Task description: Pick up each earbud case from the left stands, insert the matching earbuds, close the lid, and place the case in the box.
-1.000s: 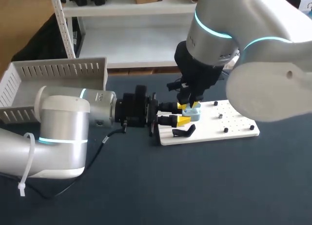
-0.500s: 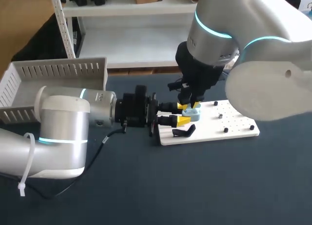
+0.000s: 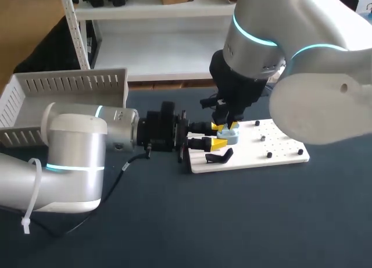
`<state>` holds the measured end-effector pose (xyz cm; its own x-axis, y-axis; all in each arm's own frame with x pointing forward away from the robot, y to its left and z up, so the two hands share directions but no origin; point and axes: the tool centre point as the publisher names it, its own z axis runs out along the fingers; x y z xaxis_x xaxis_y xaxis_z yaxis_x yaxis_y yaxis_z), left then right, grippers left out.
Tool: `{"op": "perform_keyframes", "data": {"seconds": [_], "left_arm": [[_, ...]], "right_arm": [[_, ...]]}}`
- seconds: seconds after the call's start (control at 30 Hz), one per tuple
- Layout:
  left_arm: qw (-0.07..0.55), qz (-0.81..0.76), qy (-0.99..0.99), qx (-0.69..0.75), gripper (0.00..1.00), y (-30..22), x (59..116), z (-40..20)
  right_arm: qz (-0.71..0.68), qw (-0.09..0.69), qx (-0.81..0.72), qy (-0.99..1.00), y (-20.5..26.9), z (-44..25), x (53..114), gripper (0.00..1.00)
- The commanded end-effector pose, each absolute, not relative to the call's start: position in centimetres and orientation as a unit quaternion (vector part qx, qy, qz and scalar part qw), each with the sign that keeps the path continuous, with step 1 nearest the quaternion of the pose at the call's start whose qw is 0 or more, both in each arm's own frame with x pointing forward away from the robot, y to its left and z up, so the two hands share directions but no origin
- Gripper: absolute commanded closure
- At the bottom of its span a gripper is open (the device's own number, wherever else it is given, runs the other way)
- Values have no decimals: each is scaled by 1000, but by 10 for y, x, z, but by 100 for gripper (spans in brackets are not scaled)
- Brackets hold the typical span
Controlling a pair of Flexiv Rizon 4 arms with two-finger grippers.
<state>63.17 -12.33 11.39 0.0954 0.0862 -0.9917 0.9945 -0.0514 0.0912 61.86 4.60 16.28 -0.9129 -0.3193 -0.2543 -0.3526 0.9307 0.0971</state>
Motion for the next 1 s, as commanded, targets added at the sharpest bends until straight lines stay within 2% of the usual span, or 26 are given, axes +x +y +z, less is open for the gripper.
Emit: {"op": "perform_keyframes", "data": {"seconds": [0.03, 1.0], "left_arm": [[489, -466, 484, 556, 100, -123, 632, 113], [489, -466, 484, 556, 100, -123, 632, 113]], "right_arm": [[71, 119, -172, 975, 46, 161, 618, 100], [68, 107, -182, 975, 45, 155, 619, 100]]}}
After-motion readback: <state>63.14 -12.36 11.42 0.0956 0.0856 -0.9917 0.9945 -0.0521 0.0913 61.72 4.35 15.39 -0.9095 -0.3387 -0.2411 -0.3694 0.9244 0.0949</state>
